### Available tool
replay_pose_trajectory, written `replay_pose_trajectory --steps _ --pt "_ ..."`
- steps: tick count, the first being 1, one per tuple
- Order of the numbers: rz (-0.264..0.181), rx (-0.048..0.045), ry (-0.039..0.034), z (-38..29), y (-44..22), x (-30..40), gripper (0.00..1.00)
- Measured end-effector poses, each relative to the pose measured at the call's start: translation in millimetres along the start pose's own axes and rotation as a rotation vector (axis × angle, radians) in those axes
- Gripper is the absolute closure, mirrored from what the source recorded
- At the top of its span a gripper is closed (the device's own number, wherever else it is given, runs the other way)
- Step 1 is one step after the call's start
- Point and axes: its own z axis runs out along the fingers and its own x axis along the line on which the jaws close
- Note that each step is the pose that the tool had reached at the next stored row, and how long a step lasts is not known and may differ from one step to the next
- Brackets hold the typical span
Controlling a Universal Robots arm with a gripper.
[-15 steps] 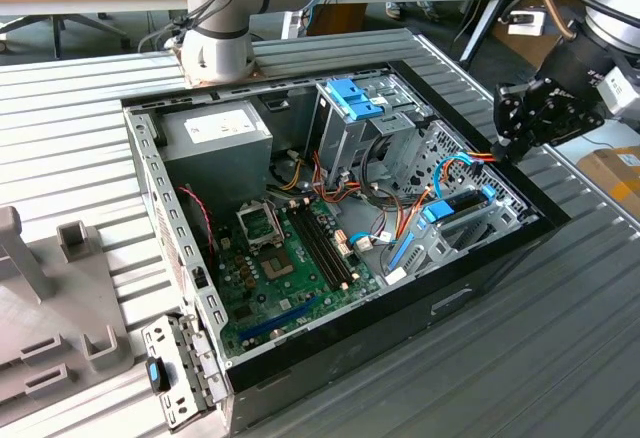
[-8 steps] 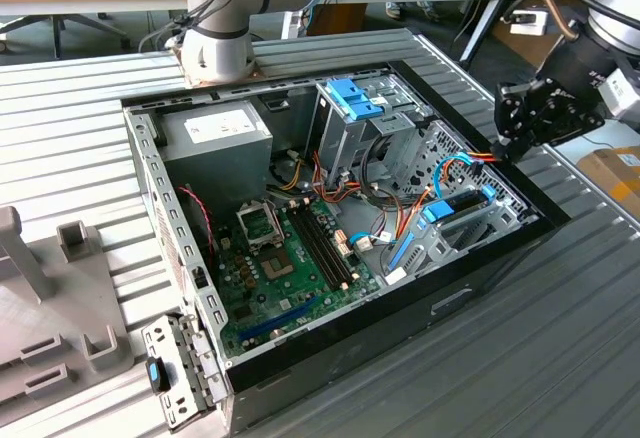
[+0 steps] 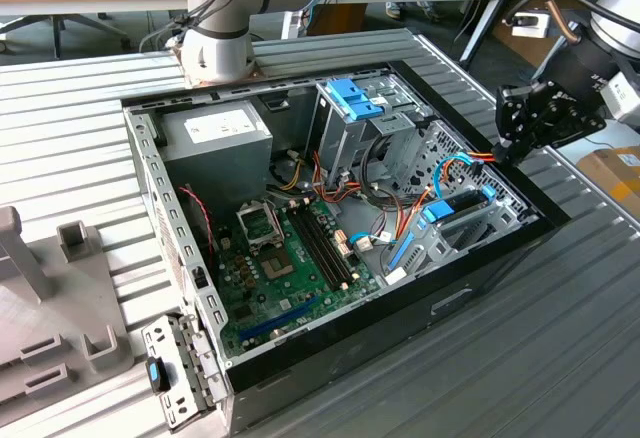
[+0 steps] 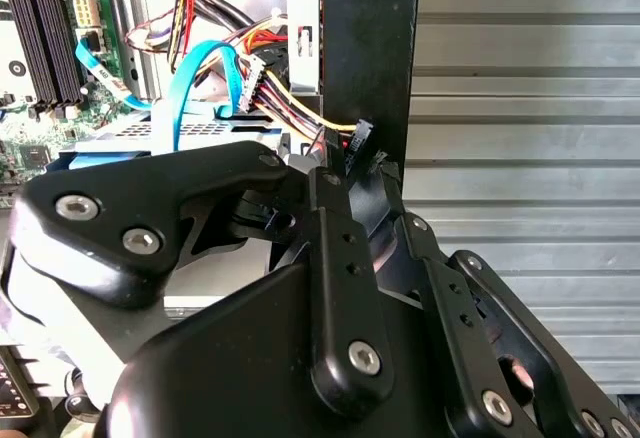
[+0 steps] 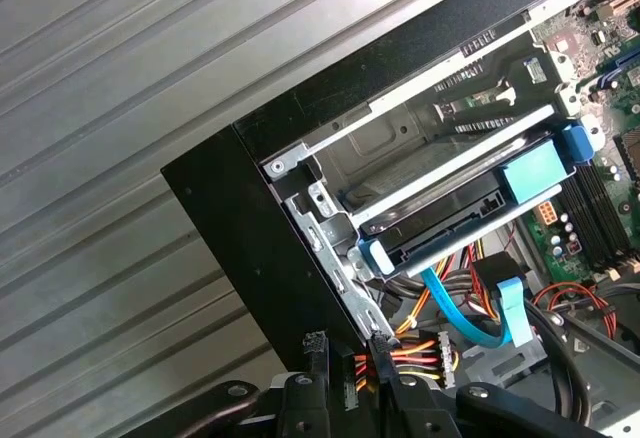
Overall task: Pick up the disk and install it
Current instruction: 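Insert the first disk wire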
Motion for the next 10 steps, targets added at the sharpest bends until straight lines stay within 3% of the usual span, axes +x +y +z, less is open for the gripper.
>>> replay_pose_trajectory --steps 10 --pt "-0.002 0.0003 -0.0004 0.2 -0.3 0.7 0.71"
